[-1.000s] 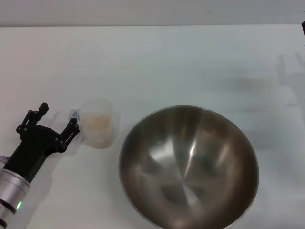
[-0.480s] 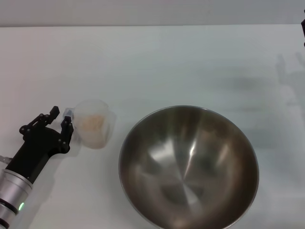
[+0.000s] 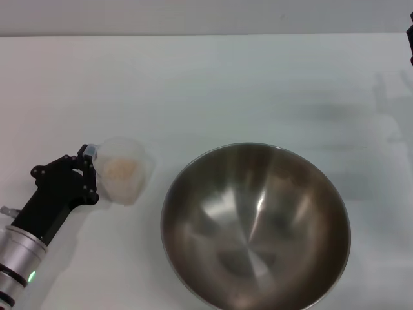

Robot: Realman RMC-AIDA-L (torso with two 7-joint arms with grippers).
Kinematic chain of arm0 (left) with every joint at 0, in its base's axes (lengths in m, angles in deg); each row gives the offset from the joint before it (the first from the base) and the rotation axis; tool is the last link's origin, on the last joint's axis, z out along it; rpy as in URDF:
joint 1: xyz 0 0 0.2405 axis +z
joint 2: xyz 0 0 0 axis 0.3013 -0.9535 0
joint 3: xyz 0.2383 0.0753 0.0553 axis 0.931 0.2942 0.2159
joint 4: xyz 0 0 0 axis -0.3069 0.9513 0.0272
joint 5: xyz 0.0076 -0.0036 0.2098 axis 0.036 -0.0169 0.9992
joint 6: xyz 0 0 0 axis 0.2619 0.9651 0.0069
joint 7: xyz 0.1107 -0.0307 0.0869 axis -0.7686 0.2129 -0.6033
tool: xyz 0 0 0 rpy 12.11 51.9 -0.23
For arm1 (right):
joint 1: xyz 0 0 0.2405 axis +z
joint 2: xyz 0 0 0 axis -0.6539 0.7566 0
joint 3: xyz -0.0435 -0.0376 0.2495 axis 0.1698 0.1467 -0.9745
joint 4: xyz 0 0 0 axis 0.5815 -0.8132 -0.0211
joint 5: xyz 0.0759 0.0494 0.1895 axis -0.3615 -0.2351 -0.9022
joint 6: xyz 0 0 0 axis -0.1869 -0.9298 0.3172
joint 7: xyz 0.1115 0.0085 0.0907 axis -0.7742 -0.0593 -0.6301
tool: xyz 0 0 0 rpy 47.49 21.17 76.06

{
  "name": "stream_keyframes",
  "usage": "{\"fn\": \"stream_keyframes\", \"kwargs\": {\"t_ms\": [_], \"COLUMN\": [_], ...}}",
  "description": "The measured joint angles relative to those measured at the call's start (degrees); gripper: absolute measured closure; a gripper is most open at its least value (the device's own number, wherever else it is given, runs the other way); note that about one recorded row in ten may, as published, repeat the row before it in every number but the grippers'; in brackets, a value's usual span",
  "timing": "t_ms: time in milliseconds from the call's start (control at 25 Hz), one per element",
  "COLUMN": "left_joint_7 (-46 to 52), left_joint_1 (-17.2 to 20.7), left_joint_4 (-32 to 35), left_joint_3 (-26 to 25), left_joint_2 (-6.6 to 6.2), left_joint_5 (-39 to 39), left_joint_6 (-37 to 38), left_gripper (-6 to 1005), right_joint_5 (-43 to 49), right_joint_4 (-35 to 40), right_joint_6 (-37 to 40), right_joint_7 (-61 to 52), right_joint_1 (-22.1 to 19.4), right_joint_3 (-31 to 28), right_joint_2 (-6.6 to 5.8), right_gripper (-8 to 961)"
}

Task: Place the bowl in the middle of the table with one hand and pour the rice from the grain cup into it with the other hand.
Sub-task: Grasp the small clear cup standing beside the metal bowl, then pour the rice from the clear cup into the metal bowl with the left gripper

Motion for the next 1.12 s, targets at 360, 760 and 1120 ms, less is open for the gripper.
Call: {"fn": "stream_keyframes", "kwargs": {"t_ms": [360, 760, 1120], "left_joint_7": [-15.4, -49.4, -79.2], "left_joint_1": [-1.3, -5.9, -8.0], "left_joint_4": [-3.1, -3.7, -3.5], "left_joint_3": [-0.8, 4.0, 4.0], "left_joint_2": [0.09, 0.09, 0.09], "left_joint_5": [-0.2, 2.7, 14.8], "left_joint_6": [9.7, 22.7, 23.3], "left_gripper": [970, 967, 955], "right_joint_5": [-0.1, -0.1, -0.1], "right_joint_4": [-0.2, -1.5, -1.6], "right_joint_6": [0.0, -0.1, -1.2], "right_joint_7": [0.0, 0.1, 0.3], "right_joint_1": [0.2, 1.8, 3.0], "right_joint_3": [-0.2, -1.0, -1.0], "right_joint_2": [-0.09, -0.18, -0.18], "right_gripper": [451, 451, 451]}}
